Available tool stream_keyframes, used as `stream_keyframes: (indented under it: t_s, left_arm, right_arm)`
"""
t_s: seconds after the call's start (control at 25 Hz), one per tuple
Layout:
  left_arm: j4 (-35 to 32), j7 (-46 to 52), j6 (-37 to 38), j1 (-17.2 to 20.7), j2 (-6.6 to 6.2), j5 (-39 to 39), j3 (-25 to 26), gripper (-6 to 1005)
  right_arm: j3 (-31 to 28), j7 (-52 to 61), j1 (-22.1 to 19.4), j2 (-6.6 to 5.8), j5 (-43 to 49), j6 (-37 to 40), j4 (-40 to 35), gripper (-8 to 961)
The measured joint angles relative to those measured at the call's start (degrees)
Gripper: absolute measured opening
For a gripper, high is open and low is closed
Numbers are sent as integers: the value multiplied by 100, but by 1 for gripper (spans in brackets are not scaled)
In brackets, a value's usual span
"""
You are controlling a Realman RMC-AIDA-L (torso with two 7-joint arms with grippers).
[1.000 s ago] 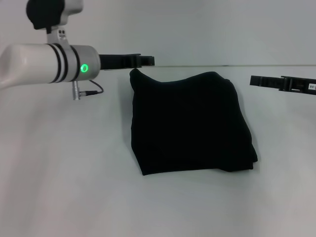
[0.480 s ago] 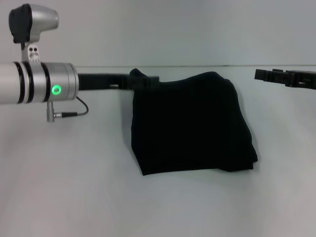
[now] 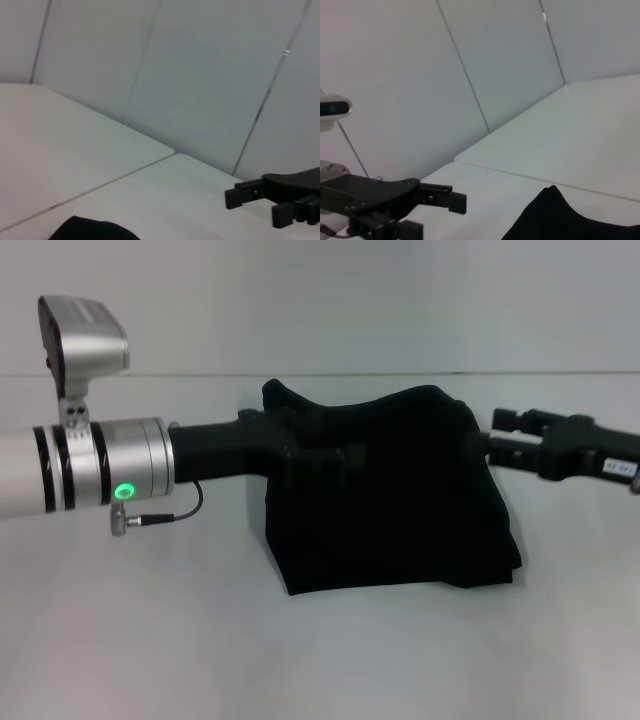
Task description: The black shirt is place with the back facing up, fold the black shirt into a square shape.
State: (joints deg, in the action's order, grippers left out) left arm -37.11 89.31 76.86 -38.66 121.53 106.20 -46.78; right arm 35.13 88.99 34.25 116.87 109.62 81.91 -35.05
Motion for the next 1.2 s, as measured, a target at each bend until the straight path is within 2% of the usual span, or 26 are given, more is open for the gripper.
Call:
stream_keyframes:
  t_s: [0.12,0.24,0.44,0.68,0.8,1.2]
  left_arm:
    - [-3,-358,215,104,-9,0,-3,883]
    - [-10,-542,334,173,-74,43,-25,883]
    - [23,-466,408,190,-200,256,-47,883]
    - [26,-370,399,236,-209,477,-56,883]
    - [-2,-17,417,233,-212,823,-58,883]
    - [3,43,427,248,-210,905,-52,883]
  right_arm:
    - [-21,-227,-40,131,24,-55,22,793]
    - [39,-158,-59,147,128,-55,26,792]
    - [45,113,-74,79,312,-17,13,792]
    - [82,614,34,-46,741,31,-45,794]
    - [152,758,88,-104,859,50,-48,793]
    - [187,767,154,-115,868,57,-54,793]
